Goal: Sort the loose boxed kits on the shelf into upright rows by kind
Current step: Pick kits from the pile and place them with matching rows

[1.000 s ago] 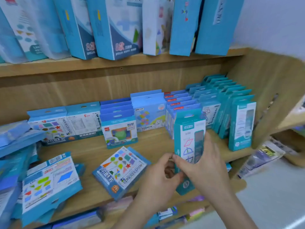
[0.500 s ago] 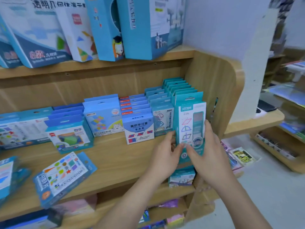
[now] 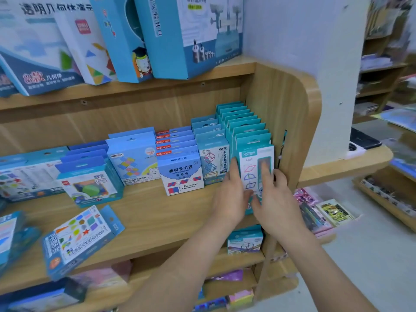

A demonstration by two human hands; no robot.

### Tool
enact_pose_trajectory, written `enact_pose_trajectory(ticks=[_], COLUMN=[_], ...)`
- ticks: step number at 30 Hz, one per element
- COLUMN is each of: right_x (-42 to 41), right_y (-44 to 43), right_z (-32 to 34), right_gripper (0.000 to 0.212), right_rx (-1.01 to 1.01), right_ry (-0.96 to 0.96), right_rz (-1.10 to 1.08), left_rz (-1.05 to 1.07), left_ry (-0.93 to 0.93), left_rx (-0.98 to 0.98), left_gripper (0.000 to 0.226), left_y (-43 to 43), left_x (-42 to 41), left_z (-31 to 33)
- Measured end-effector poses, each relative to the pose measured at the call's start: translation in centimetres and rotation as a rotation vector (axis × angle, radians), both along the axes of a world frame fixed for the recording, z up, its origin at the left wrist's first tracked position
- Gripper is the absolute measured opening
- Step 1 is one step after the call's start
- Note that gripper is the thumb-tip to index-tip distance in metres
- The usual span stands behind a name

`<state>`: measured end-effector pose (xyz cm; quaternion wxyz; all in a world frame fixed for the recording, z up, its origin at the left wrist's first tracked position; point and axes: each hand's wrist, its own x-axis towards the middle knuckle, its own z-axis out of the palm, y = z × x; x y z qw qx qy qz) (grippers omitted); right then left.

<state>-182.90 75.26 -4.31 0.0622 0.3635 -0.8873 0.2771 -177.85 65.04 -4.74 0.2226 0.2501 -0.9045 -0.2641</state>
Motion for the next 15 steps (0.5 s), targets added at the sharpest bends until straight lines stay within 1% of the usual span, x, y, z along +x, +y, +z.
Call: enact_pose_trajectory(ticks=[4,7,9,11,15], right_x=[-0.4,-0.6,-0.7,-0.7,-0.6], right_y=[-0.5,-0.6,-0.3,0.2,1.0], right_z=[0.4,0.4,0.4,0.5,1.0], right_gripper=[0.082,0.080,0.078,0.077,0.072], right_rx=[0.056,0.061,0.027,-0.014,-0.073], right_ry=[0.051,0.022,-0.013,-0.025,-0.031], right_rz=[-0.051,-0.053,-0.051,-0.043,-0.030], left_rz=[0.022,0.028,0.022,0.023,0.061], left_ry=[0.003,-0.049,-0.060,-0.004,0.154], left_rx=[-0.028,-0.030,-0.046,-0.050,0.001], left_gripper=[0.085,0.082,0.078,0.071,0.060], left_y=[-0.3,-0.4,-0.6,-0.8,-1.0], left_x=[-0.8,-1.3,-1.3,-0.9,0.2], left_z=[0.3,0.2,0.1,0.1,-0.4])
